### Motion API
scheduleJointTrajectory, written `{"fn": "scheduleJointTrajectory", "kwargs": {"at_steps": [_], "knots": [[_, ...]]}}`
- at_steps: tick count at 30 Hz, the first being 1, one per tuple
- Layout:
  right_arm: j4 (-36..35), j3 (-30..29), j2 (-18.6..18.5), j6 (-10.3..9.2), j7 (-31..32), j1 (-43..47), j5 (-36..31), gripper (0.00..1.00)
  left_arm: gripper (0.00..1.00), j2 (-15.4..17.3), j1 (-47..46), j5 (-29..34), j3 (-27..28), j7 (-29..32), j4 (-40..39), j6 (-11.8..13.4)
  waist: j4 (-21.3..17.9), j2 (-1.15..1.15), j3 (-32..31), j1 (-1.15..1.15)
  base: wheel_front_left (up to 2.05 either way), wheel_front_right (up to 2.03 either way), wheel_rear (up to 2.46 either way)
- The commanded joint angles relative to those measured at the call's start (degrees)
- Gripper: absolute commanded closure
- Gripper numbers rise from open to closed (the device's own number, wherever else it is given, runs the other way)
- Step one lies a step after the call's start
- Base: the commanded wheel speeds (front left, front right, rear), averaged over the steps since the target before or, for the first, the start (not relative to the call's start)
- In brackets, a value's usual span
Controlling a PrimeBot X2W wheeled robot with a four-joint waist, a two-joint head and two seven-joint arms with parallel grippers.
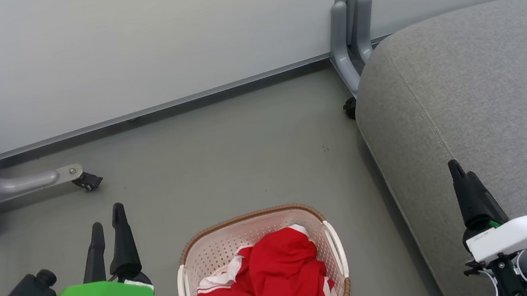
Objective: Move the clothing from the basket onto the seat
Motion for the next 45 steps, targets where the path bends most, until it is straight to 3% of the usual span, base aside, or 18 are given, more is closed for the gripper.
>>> {"fn": "scheduleJointTrajectory", "kwargs": {"at_steps": [1, 22, 45], "knots": [[-1.0, 0.3, -0.4, 0.02, -0.7, 0.0, -2.4, 0.0, 0.0, 0.4, -0.1, 2.6, -0.4, -0.6, -1.1, 0.4, 0.1, 0.0, 0.0, 0.0, 0.0, 0.0, 0.0], [-0.3, 2.1, -0.6, 0.02, -4.1, 0.5, -18.6, 0.0, 0.0, 0.5, 0.1, 19.8, -4.0, -4.0, -0.3, 3.1, 0.8, 0.0, 0.4, 0.0, 0.0, 0.0, 0.0], [0.7, 3.4, -0.7, 0.03, -7.2, 0.4, -31.4, 0.0, 0.0, 0.6, 0.5, 32.8, -6.5, -7.2, -0.7, 4.9, 1.9, 0.0, 0.7, 0.0, 0.0, 0.0, 0.0]]}}
